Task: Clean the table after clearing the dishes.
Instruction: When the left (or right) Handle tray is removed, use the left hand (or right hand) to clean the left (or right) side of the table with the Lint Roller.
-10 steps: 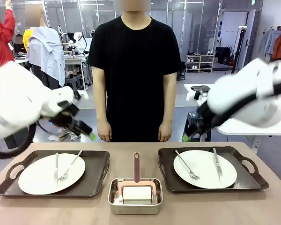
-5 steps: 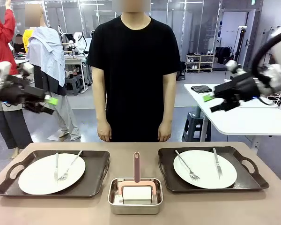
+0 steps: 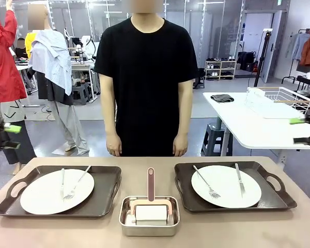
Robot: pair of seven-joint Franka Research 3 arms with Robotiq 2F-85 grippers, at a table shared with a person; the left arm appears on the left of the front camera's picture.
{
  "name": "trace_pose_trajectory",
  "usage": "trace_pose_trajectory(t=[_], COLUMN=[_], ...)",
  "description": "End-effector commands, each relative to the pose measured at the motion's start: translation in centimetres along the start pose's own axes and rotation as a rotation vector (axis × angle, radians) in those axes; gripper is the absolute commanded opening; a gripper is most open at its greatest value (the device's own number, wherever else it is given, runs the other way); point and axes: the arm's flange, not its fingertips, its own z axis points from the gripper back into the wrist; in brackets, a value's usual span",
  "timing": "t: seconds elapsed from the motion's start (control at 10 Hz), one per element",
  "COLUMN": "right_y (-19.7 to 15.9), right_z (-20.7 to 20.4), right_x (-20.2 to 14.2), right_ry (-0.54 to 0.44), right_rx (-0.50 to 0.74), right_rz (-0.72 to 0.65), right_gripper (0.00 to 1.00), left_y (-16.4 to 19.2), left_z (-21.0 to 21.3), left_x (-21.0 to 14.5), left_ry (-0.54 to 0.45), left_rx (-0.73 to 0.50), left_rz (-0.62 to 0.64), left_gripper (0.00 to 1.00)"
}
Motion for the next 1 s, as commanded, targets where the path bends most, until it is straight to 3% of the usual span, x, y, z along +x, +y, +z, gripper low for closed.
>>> trace_pose_trajectory(t=[0.0, 0.3, 0.5, 0.6, 0.9], right_y=[-1.9, -3.8, -3.6, -5.1, -5.1], right_z=[7.9, 13.1, 12.1, 15.2, 15.2], right_x=[-1.9, -4.3, -4.0, -4.4, -4.4], right_ry=[-0.220, -0.322, -0.316, -0.327, -0.327], right_rx=[-0.061, -0.097, -0.123, -0.098, -0.098], right_rz=[-0.147, -0.224, -0.183, -0.204, -0.204], right_gripper=[1.00, 1.00, 1.00, 1.00, 1.00], left_y=[1.1, 1.5, 1.0, 2.6, 2.6], left_z=[6.4, 11.7, 11.5, 13.5, 13.5], left_x=[-2.4, -6.2, -6.0, -6.3, -6.3], left_ry=[-0.143, -0.247, -0.252, -0.248, -0.248], left_rx=[0.063, 0.160, 0.192, 0.146, 0.146], left_rz=[0.139, 0.226, 0.189, 0.217, 0.217], left_gripper=[1.00, 1.00, 1.00, 1.00, 1.00])
